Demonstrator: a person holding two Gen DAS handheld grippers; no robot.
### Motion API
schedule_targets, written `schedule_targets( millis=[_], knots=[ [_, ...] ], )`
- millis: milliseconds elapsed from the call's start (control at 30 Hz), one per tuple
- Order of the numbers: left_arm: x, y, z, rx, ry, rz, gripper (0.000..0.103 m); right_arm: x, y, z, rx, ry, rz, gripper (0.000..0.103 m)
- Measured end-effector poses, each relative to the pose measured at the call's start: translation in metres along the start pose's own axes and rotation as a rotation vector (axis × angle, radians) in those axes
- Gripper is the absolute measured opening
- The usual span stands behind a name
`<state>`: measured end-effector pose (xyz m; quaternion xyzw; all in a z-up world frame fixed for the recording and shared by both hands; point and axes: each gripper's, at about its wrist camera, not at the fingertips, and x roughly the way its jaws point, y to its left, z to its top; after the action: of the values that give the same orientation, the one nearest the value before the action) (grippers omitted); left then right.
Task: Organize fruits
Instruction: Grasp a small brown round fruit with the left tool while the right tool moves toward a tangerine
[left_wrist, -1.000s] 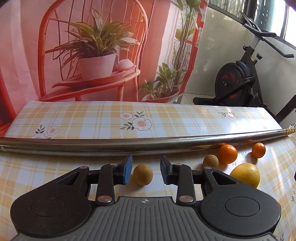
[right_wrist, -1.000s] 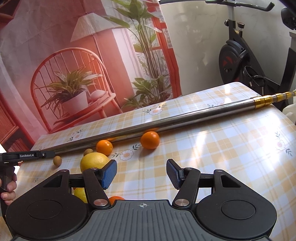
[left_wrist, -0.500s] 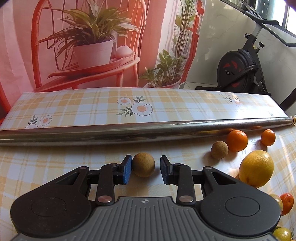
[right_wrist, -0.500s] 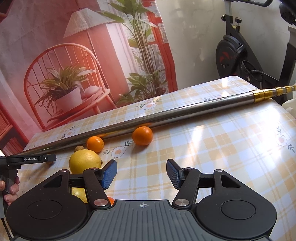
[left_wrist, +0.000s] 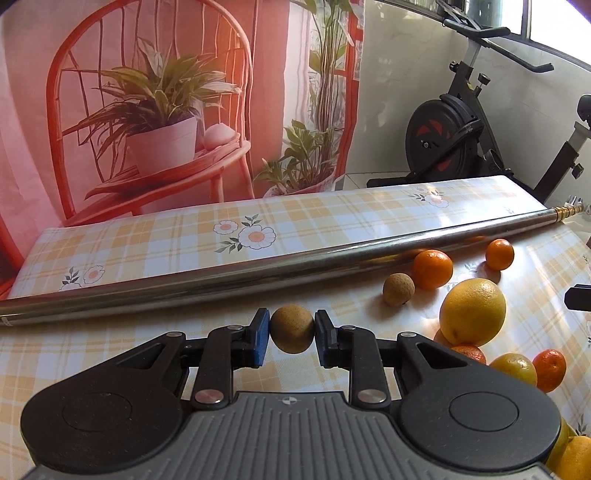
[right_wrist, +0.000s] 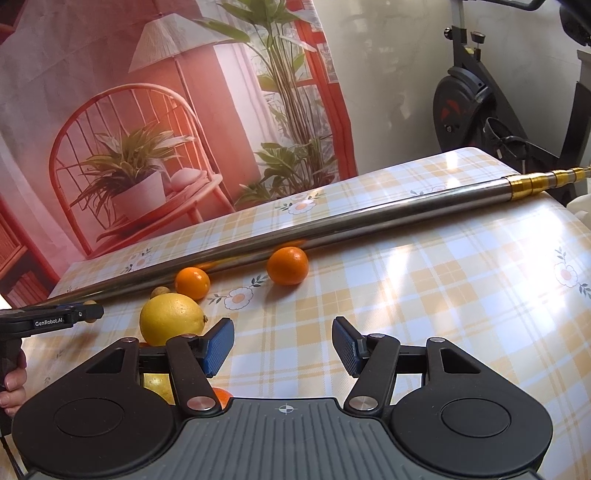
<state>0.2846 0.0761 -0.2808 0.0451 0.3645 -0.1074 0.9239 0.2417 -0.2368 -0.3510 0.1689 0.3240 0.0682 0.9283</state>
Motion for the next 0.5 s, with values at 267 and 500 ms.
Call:
schedule_targets(
  millis=[267,500],
  knots=[
    [-0.038,-0.012,-0.006,-0.045,-0.032,-0.046,0.028,-0.002,0.008,-0.002,-0.022,0.011,0.028,0.056],
    [-0.066,-0.015,-0.017,-0.106,-0.064,-0.086,0.028,-0.004,0.014,-0.002,-0.032,0.016,0.039,0.056]
  ],
)
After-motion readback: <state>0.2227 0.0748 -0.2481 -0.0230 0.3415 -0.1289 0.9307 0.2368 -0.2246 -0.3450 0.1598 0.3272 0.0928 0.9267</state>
